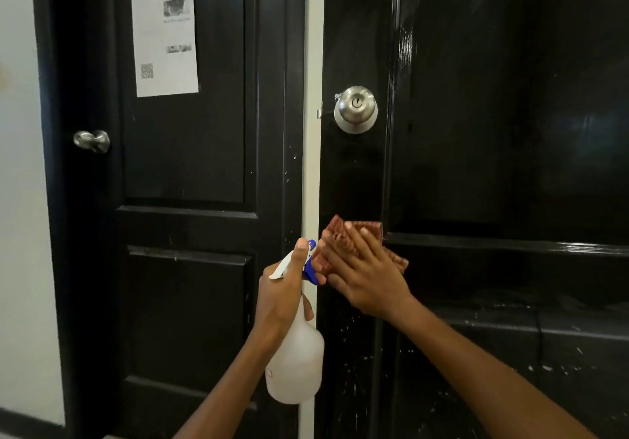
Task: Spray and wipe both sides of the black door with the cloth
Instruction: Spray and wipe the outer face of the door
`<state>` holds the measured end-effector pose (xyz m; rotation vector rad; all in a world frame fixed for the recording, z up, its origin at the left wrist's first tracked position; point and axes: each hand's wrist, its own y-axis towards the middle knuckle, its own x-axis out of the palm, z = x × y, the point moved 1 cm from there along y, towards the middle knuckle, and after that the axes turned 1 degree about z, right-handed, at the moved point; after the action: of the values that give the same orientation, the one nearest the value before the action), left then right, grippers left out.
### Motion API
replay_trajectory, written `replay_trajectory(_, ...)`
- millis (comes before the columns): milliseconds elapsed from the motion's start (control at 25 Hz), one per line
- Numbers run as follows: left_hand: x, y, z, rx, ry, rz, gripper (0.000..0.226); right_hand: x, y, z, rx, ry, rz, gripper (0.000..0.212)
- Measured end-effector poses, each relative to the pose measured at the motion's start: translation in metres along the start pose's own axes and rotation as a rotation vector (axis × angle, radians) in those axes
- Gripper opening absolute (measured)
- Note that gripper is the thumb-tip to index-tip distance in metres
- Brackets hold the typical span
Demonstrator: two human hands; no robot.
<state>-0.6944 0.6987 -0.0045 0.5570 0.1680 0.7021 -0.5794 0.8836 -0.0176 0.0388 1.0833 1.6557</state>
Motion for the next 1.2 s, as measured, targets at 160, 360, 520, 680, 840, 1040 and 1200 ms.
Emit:
replay_trajectory(160, -0.004, -0.024, -0.023, -0.059, 0.013, -0.053, 0.069, 0.041, -0.094, -0.035, -0.228, -0.084, -0.047, 0.075)
replay_trajectory(360, -0.004, -0.046, -0.045, -0.117, 0.014, -0.05, 0.068, 0.004, -0.073, 0.019, 0.331, -0.011, 0.117, 0.072)
replay_trajectory(520, -0.001, -0.046, -0.05, -0.122, 0.019, -0.032, 0.067, -0.025, -0.015, 0.033, 0.64, 0.093, 0.209, 0.068)
replay_trajectory(680, 0.012, -0.044, -0.049, -0.135, 0.027, -0.018, 0.065, 0.001, -0.02, -0.012, 0.177, 0.071, 0.069, 0.075)
replay_trajectory(840, 0.026, -0.051, -0.044, -0.134, -0.018, -0.055, 0.064, 0.022, -0.084, -0.015, 0.119, 0.014, 0.004, 0.073)
replay_trajectory(1040, 0.043, -0.036, -0.031, -0.112, -0.019, -0.065, 0.063, -0.002, -0.109, 0.049, 0.523, 0.052, 0.106, 0.071)
replay_trajectory(1200, 0.061, -0.009, -0.009, -0.102, -0.043, -0.078, 0.067, -0.006, -0.113, 0.061, 0.747, 0.132, 0.202, 0.072)
